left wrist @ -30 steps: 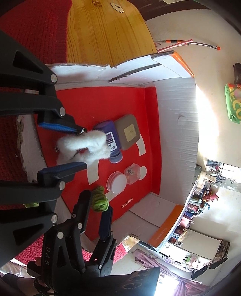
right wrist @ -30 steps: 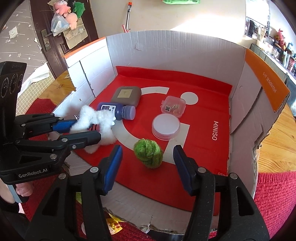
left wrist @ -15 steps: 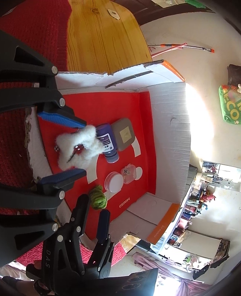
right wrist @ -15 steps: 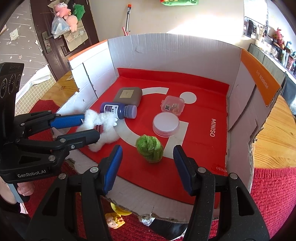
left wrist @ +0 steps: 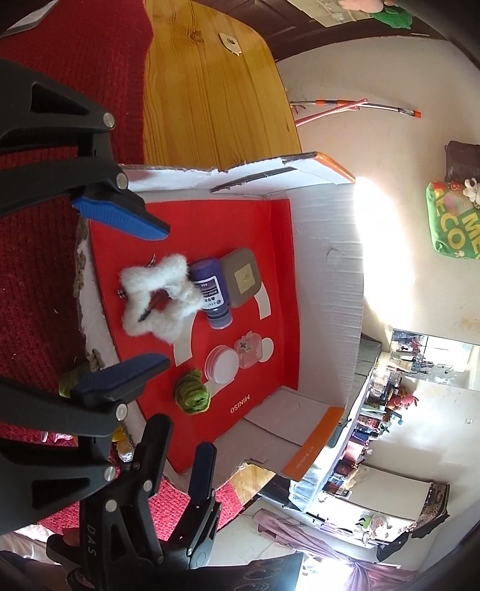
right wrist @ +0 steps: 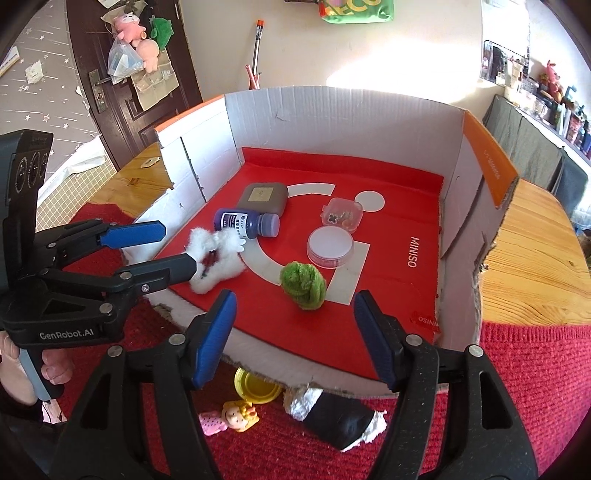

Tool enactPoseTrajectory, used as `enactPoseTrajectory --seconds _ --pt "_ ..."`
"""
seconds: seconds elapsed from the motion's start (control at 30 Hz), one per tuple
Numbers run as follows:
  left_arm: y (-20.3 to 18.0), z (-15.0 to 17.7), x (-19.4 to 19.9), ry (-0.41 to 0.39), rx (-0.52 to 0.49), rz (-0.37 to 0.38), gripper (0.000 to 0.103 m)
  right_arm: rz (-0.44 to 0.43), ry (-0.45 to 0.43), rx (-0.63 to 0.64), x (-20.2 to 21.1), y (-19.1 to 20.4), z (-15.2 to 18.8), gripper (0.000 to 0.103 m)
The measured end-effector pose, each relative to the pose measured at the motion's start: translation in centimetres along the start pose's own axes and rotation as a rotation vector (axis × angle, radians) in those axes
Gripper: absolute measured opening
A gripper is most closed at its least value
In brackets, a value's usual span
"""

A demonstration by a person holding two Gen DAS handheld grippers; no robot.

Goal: Organize objects
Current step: 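Withdraw both open tools from the box back toward the rug items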

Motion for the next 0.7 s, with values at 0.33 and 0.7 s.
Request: enactPoseTrajectory --seconds 0.33,0.7 --pt "0.0 0.6 1.4 -0.027 0.011 -0.019 0.078 0.006 -0.042 0.011 2.3 0.8 0.9 0.084" --pt "-0.5 1.7 3.1 -0.052 0.011 -0.020 0.097 0.010 -0.091 0.023 5.0 2.1 2.0 0.091"
Point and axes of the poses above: each gripper's, at about its wrist camera, not at the fingertips, and x roughly against the way its jaws point, y to its left, z to its underside, the point moved 2 cm from there along -x, roughly the way its jaws point, and after that the axes turned 8 degrees about -z, right-handed, at the moved point
